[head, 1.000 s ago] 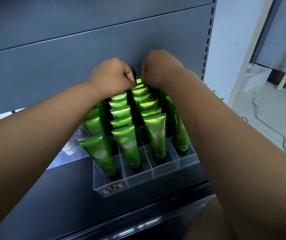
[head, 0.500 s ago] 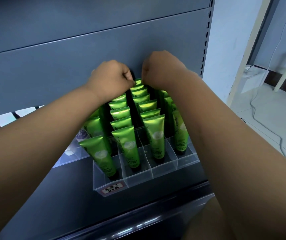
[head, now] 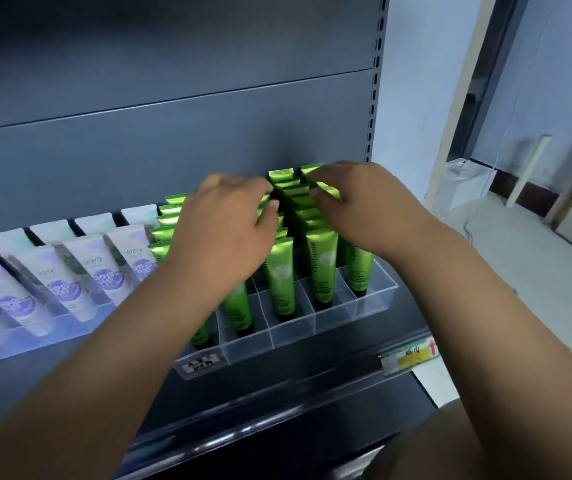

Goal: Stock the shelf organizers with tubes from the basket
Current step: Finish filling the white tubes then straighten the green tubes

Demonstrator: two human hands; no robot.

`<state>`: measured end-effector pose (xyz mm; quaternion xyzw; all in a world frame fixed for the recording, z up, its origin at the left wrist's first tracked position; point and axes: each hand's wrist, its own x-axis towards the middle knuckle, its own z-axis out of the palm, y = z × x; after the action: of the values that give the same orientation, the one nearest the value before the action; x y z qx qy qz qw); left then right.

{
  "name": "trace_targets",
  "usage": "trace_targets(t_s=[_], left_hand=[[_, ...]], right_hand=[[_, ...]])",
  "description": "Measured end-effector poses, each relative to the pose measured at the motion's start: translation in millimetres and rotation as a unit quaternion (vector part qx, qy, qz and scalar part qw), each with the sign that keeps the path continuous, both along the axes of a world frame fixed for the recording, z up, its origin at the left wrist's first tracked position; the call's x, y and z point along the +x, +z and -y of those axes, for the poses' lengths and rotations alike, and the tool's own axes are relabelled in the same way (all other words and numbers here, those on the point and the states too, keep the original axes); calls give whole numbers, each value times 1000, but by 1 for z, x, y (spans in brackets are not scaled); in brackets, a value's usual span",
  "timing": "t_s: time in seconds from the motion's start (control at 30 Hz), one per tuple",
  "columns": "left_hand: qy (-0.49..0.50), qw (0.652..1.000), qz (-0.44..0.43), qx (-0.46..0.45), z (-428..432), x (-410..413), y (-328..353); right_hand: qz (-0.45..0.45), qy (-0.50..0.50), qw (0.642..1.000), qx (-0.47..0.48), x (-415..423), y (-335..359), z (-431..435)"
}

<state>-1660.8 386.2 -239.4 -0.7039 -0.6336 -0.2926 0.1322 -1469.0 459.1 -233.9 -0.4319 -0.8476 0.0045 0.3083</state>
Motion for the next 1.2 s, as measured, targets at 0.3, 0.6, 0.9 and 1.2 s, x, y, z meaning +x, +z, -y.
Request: trace_targets(t_s=[0.3, 0.6, 0.9, 1.2], left_hand=[[-22, 999, -14, -44, 10, 40, -19], [-16, 1000, 24, -12, 1, 45, -29], [-25, 999, 39, -6, -4, 50, -27], [-34, 997, 64, 1, -5, 41, -21]], right_hand=[[-5, 9, 1000, -22, 39, -16, 17], [42, 3, 999, -16, 25, -22, 9], [21, 20, 1000, -10, 29, -24, 2], [-52, 32, 998, -34, 31, -19, 3]])
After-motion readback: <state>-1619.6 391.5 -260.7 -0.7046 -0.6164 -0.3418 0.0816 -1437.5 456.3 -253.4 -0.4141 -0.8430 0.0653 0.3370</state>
